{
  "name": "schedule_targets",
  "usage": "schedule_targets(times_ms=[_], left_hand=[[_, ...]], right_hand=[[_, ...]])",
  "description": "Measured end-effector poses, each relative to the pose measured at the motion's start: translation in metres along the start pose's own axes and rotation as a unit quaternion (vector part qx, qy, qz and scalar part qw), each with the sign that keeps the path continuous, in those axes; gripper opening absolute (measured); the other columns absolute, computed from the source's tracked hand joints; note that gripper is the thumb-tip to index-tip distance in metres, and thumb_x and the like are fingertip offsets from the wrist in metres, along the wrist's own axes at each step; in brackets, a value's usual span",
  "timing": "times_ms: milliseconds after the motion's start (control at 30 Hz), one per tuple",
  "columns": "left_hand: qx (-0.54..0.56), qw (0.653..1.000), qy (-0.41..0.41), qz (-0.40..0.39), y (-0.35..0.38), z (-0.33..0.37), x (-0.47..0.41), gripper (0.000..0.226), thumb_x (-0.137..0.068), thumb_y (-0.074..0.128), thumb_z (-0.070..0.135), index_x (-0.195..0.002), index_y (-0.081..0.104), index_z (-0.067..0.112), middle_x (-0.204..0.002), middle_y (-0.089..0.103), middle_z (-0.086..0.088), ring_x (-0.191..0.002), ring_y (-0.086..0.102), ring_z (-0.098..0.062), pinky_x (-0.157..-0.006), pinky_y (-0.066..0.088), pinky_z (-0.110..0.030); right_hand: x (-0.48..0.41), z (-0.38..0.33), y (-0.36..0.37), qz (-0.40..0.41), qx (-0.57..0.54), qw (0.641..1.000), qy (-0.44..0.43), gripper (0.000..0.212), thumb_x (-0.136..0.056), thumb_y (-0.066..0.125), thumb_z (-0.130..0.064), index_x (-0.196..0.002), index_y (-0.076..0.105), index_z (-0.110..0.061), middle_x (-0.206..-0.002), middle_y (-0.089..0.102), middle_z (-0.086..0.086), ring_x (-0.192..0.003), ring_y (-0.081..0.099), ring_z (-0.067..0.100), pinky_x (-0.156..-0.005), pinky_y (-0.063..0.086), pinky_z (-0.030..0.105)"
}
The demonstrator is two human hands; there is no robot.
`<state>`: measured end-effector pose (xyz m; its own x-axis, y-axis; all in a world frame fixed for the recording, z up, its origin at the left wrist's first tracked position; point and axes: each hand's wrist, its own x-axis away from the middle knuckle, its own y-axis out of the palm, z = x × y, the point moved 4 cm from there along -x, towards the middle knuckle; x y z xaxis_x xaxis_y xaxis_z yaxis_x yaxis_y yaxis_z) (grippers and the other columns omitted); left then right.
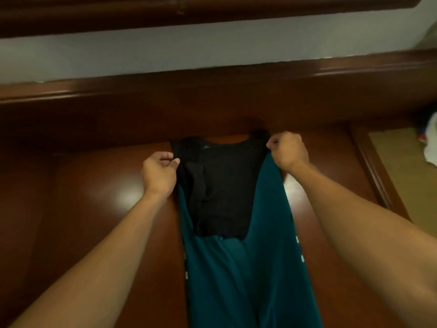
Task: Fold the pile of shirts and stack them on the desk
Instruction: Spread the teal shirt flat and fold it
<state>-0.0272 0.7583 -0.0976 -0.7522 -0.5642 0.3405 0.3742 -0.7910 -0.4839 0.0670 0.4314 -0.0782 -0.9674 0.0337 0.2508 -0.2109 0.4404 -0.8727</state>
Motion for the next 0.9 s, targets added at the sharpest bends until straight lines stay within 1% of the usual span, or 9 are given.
schedule_targets(times_ms=[100, 167, 267, 433, 533, 633, 700, 767, 900], left_hand=[[-0.035, 0.999, 0.025, 0.029, -0.005, 0.002, -0.001, 0.013, -0.092, 0.074, 0.017, -0.098, 0.064, 0.024, -0.081, 0.071, -0.001, -0.069, 0.069, -0.016, -0.063, 0.052, -0.025], [-0.06, 0.997, 0.028, 0.038, -0.006, 0.0, 0.002, 0.022, -0.092, 0.075, 0.022, -0.11, 0.063, 0.021, -0.091, 0.069, 0.002, -0.079, 0.068, -0.015, -0.065, 0.049, -0.022], [-0.077, 0.997, -0.011, 0.019, -0.002, -0.006, 0.0, 0.039, -0.091, 0.076, 0.029, -0.123, 0.061, 0.013, -0.099, 0.065, 0.001, -0.094, 0.064, -0.02, -0.078, 0.053, -0.033], [0.017, 0.996, -0.083, 0.006, -0.002, -0.009, -0.007, 0.014, -0.093, 0.074, 0.022, -0.1, 0.069, 0.011, -0.095, 0.064, 0.004, -0.095, 0.058, -0.015, -0.085, 0.044, -0.03], [0.022, 0.996, -0.081, 0.013, -0.004, -0.007, -0.005, 0.022, -0.093, 0.074, 0.019, -0.076, 0.059, 0.02, -0.08, 0.06, 0.006, -0.082, 0.059, -0.015, -0.076, 0.043, -0.029], [-0.002, 0.998, -0.063, 0.006, -0.003, -0.004, -0.004, 0.016, -0.091, 0.075, 0.024, -0.087, 0.061, 0.017, -0.086, 0.062, 0.001, -0.091, 0.064, -0.024, -0.074, 0.046, -0.03], [-0.021, 0.998, -0.048, 0.03, -0.006, -0.001, -0.005, 0.027, -0.09, 0.076, 0.032, -0.107, 0.062, 0.016, -0.1, 0.063, 0.0, -0.103, 0.062, -0.024, -0.084, 0.05, -0.034], [-0.087, 0.994, 0.001, 0.067, -0.01, 0.007, 0.001, 0.034, -0.088, 0.074, 0.048, -0.106, 0.061, 0.023, -0.096, 0.059, 0.006, -0.108, 0.061, -0.025, -0.09, 0.053, -0.042], [-0.278, 0.957, 0.059, -0.053, 0.018, 0.009, 0.034, 0.07, -0.072, 0.053, 0.09, -0.102, 0.059, 0.028, -0.084, 0.066, 0.004, -0.079, 0.067, -0.018, -0.055, 0.044, -0.029]], right_hand=[[-0.002, 0.008, -0.005, 0.027, -0.052, 0.998, -0.022, 0.018, -0.097, 0.059, -0.014, -0.091, 0.07, -0.027, -0.101, 0.068, 0.001, -0.087, 0.066, 0.019, -0.084, 0.059, 0.045], [-0.003, 0.016, -0.003, 0.021, -0.083, 0.996, -0.013, 0.013, -0.096, 0.064, -0.022, -0.107, 0.07, -0.026, -0.102, 0.067, 0.0, -0.092, 0.065, 0.017, -0.086, 0.058, 0.044], [-0.006, 0.019, 0.006, -0.005, -0.099, 0.994, 0.047, 0.039, -0.095, 0.066, -0.041, -0.131, 0.06, -0.025, -0.111, 0.065, 0.0, -0.102, 0.064, 0.02, -0.089, 0.058, 0.044], [-0.017, 0.025, 0.007, 0.007, -0.157, 0.983, 0.091, 0.015, -0.096, 0.068, -0.03, -0.107, 0.07, -0.019, -0.105, 0.067, 0.001, -0.084, 0.065, 0.014, -0.075, 0.057, 0.03], [-0.017, 0.041, -0.001, 0.028, -0.195, 0.974, 0.109, 0.015, -0.098, 0.066, -0.029, -0.083, 0.065, -0.032, -0.101, 0.069, 0.002, -0.079, 0.066, 0.018, -0.078, 0.061, 0.038], [-0.013, 0.046, -0.002, 0.038, -0.148, 0.984, 0.089, 0.011, -0.098, 0.065, -0.024, -0.091, 0.066, -0.032, -0.107, 0.07, 0.003, -0.089, 0.066, 0.02, -0.082, 0.06, 0.039], [-0.011, 0.041, -0.003, 0.053, -0.139, 0.989, 0.026, 0.016, -0.098, 0.064, -0.022, -0.114, 0.067, -0.024, -0.112, 0.066, 0.002, -0.098, 0.064, 0.017, -0.086, 0.059, 0.039], [-0.013, 0.031, -0.006, 0.056, -0.112, 0.991, -0.05, 0.025, -0.099, 0.063, -0.023, -0.124, 0.064, -0.025, -0.114, 0.06, 0.0, -0.098, 0.06, 0.016, -0.085, 0.058, 0.039], [-0.023, 0.019, 0.002, -0.035, 0.026, 0.996, -0.083, 0.044, -0.1, 0.06, -0.034, -0.143, 0.049, -0.037, -0.139, 0.05, 0.008, -0.116, 0.059, 0.029, -0.09, 0.056, 0.046]])
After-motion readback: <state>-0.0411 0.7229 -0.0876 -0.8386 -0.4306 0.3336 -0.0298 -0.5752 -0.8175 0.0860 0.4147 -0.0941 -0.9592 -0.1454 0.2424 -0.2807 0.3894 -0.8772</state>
